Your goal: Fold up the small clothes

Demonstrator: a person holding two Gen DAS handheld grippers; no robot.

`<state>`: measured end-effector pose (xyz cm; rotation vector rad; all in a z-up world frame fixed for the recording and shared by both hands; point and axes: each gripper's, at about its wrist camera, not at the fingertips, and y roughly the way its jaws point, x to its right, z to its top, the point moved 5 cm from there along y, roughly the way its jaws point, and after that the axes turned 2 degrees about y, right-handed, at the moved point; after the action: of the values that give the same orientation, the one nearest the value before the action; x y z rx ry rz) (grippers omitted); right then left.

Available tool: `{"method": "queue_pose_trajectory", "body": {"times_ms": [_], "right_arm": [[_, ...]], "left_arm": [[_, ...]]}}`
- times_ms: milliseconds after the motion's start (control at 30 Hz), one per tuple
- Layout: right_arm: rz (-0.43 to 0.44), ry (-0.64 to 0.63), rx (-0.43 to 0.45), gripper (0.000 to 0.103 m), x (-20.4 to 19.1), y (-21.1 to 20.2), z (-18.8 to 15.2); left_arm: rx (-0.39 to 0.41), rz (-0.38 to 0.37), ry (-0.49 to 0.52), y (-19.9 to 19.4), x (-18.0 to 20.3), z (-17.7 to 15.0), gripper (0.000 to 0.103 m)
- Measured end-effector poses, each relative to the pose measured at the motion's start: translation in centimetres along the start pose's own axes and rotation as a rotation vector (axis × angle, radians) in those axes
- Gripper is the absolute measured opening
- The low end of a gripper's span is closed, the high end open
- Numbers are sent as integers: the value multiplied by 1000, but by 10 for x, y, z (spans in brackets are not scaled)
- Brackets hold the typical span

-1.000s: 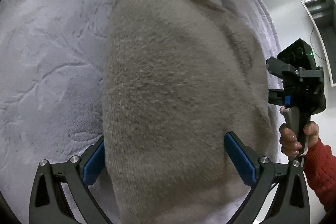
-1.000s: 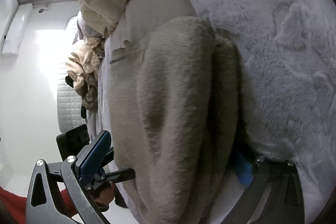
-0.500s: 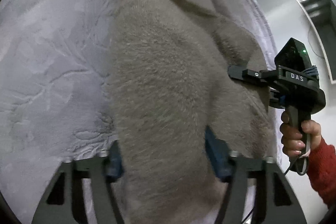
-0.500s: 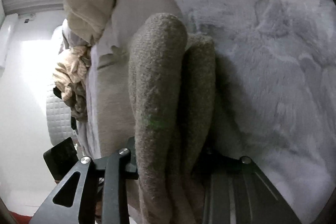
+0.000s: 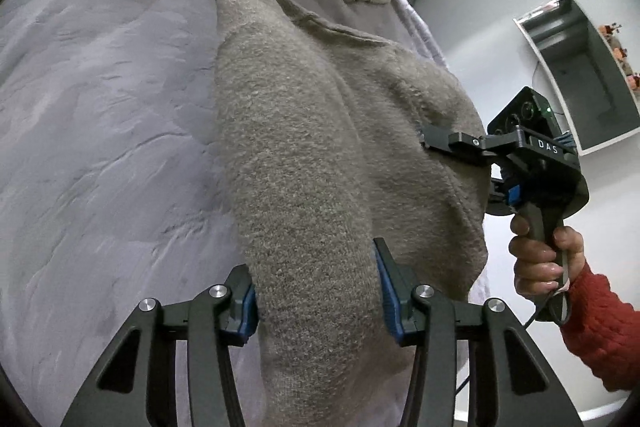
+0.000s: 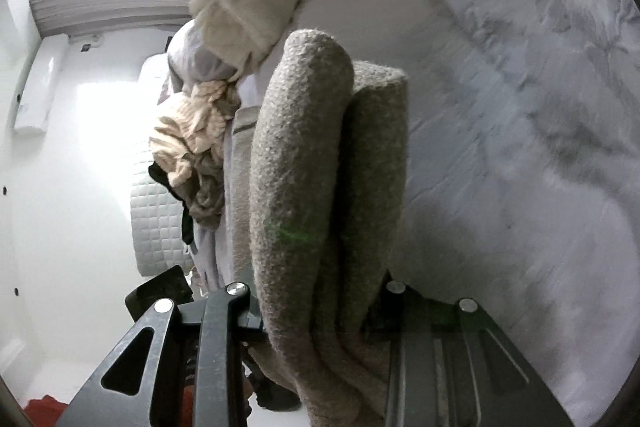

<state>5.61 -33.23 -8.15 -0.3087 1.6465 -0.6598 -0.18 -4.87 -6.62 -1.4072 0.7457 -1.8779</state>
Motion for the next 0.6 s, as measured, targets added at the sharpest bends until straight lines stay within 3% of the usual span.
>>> {"method": "queue_pose_trajectory", "body": {"times_ms": [367,600], "right_arm": [[42,-1,-83,34,-40,66,-83],[-8,9,-157,34,-39,137,-105]], "left_arm": [[1,66,-43,-74,-41,-62,50],[-24,160,-115,-68,-82,-96,50]]}}
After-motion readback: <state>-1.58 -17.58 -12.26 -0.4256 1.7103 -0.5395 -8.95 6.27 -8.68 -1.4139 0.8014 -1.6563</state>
